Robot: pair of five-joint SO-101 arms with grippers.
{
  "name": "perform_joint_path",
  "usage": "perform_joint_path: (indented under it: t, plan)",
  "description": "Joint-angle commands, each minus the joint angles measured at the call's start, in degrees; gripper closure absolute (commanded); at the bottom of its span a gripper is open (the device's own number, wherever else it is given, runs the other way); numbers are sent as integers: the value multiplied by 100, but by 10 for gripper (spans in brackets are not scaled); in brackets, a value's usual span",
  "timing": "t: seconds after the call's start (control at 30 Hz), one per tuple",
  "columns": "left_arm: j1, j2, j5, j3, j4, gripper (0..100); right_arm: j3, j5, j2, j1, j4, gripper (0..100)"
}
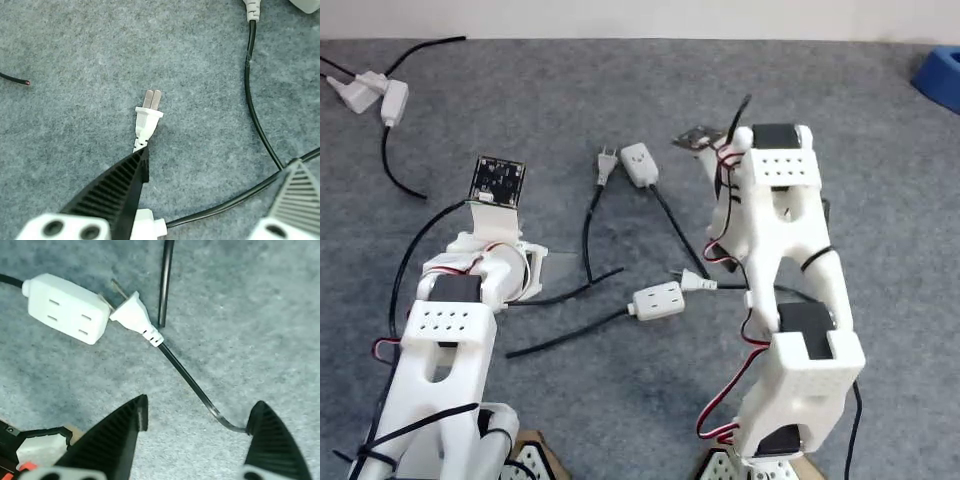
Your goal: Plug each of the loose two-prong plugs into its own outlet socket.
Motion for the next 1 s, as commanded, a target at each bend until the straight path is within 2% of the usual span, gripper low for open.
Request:
perform_joint_path:
  t: [0.0,0.17,0.37,0.63,0.73,0.83,0.9,0.97]
  plan:
    - [57,-13,-35,-22,-88,601,-207,35,-66,13,127,690]
    - [31,-13,-44,-22,-88,601,901,-607,-57,-716,-725,690]
    - [31,-13,-44,-22,-88,601,1560,-422,-75,-1429,-1437,690]
    - [31,-13,-44,-22,-88,601,1596,-932,-66,-1156,-1648,690]
    - [31,-13,-44,-22,-88,601,1754,-211,-101,-1147,-1596,691]
    - [31,-13,-44,-22,-88,601,2000,1064,-101,-1156,-1675,692]
    - [40,-13,-44,-22,-88,601,2149,1723,-101,-1059,-2009,697]
    - [40,-13,-44,-22,-88,601,2246,2057,-101,-963,-2378,735]
